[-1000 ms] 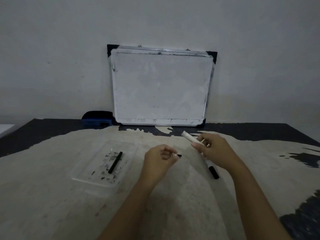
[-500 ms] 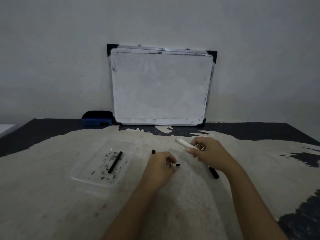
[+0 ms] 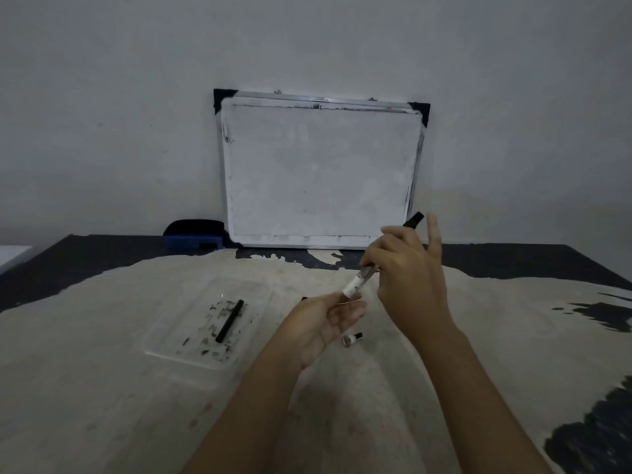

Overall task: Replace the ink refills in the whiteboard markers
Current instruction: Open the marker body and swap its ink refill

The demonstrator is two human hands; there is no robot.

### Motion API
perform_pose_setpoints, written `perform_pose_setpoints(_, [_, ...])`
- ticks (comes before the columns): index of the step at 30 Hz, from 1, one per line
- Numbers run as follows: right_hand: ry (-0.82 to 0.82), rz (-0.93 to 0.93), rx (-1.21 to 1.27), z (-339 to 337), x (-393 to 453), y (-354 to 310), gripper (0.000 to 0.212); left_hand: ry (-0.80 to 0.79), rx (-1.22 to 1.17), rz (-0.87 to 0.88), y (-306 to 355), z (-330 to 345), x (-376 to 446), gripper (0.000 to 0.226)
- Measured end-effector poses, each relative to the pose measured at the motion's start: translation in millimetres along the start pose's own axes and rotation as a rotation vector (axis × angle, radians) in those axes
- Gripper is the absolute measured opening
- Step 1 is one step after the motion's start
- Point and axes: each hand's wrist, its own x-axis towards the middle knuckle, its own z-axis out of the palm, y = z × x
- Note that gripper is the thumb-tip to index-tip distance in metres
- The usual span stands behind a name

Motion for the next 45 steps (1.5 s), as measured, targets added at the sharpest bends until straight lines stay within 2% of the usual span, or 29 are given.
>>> perform_pose_setpoints(7, [0.201, 0.034, -0.02, -4.6, 1.1, 10.7, 0.019, -0.003, -0.069, 0.001, -0.4, -9.3, 6.5, 0.037])
perform_pose_setpoints(12, [0.167, -0.094, -0.004, 8.3, -7.5, 0.0, 0.019, -0.02, -0.119, -0.066, -4.6, -12.1, 8.3, 0.038])
perform_pose_setpoints(15, [0.26, -0.038, 0.012, 10.5, -5.9, -1.4, 0.021, -0.026, -0.104, -0.067, -4.7, -12.7, 9.4, 0.04])
perform_pose_setpoints(18, [0.255, -0.125, -0.016, 16.2, -13.2, -4.8, 0.028, -0.015, -0.147, -0.085, -7.0, -14.1, 10.0, 0.038])
perform_pose_setpoints(21, [0.33, -0.061, 0.038, 19.5, -12.2, -3.8, 0.021, -0.017, -0.13, -0.096, -6.5, -16.2, 11.9, 0.041])
perform_pose_setpoints(25, [0.237, -0.112, -0.012, 40.7, -33.7, 0.1, 0.024, -0.022, -0.14, -0.079, -9.0, -16.2, 11.6, 0.032])
perform_pose_setpoints(28, [0.26, -0.081, 0.06, 48.5, -37.5, 3.5, 0.025, 0.01, -0.067, -0.009, -10.7, -16.9, 13.4, 0.018])
perform_pose_setpoints(30, [0.281, 0.007, 0.166, 48.5, -36.2, -0.5, 0.031, 0.041, -0.08, 0.057, -11.3, -17.7, 14.6, 0.014])
perform_pose_setpoints(32, [0.267, 0.248, 0.385, 46.4, -35.9, -10.9, 0.046, 0.059, -0.134, 0.104, -10.9, -18.8, 16.7, 0.015])
perform_pose_setpoints(35, [0.196, 0.704, 0.876, 38.1, -30.2, -25.2, 0.037, 0.076, -0.181, 0.121, -11.0, -19.4, 18.6, 0.017])
perform_pose_setpoints(37, [0.084, 0.839, 1.145, 36.8, -26.4, -25.0, 0.026, 0.059, -0.154, 0.107, -12.1, -19.0, 18.1, 0.018])
perform_pose_setpoints(41, [0.024, 0.711, 1.056, 30.3, -20.4, -22.8, 0.012, 0.015, -0.117, 0.084, -12.0, -19.4, 15.1, 0.019])
perform_pose_setpoints(43, [0.104, 0.587, 0.958, 15.4, -9.7, -23.2, 0.007, 0.012, -0.126, 0.092, -10.0, -18.9, 15.0, 0.021])
perform_pose_setpoints(45, [0.288, 0.495, 0.895, -2.8, 2.7, -23.9, 0.004, 0.017, -0.14, 0.11, -9.1, -18.3, 15.0, 0.024])
